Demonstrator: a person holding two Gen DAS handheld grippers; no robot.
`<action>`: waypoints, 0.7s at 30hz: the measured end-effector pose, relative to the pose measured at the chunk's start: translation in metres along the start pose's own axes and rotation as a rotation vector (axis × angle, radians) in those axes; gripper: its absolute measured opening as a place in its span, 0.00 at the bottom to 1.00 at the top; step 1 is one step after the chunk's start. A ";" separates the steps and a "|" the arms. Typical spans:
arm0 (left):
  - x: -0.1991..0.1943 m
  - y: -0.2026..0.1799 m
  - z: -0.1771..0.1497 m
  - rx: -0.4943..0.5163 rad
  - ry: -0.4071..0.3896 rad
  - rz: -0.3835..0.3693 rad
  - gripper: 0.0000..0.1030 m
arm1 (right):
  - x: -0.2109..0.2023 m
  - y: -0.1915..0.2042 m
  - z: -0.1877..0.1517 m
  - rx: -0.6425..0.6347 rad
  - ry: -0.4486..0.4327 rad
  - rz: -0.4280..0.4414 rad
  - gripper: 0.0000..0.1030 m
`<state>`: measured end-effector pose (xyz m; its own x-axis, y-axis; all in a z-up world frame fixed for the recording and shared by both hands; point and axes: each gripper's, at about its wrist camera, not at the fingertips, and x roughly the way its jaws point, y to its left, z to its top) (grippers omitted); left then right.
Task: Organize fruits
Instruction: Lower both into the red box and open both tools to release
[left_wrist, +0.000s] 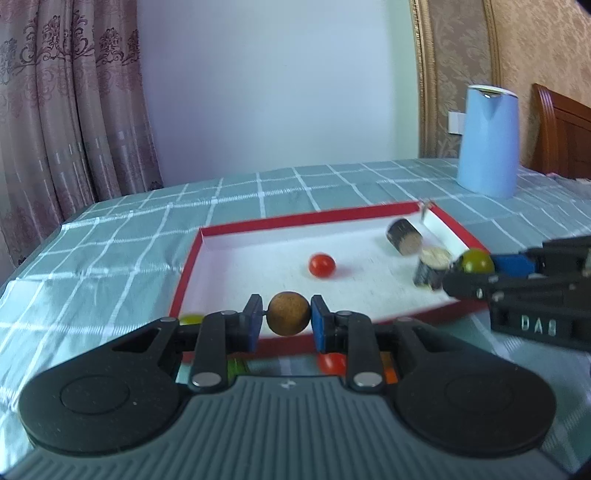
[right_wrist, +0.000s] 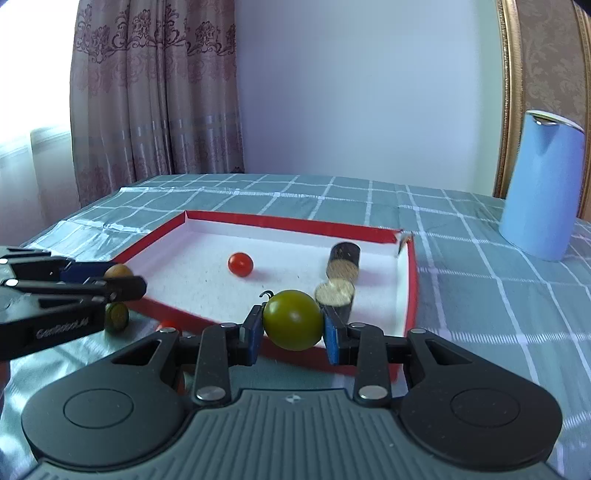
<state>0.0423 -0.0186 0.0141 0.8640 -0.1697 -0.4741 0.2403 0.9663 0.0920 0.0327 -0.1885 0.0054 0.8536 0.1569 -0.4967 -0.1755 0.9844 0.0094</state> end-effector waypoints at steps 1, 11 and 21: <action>0.006 0.001 0.004 -0.006 0.003 0.007 0.24 | 0.004 0.001 0.002 -0.003 0.001 -0.001 0.32; 0.074 0.013 0.022 -0.074 0.091 0.048 0.24 | 0.063 0.002 0.029 0.022 0.073 -0.006 0.32; 0.102 0.019 0.022 -0.096 0.140 0.081 0.24 | 0.096 0.001 0.028 0.039 0.142 -0.008 0.32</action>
<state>0.1449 -0.0223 -0.0135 0.8069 -0.0689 -0.5866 0.1238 0.9908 0.0540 0.1281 -0.1698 -0.0175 0.7767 0.1389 -0.6143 -0.1476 0.9884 0.0369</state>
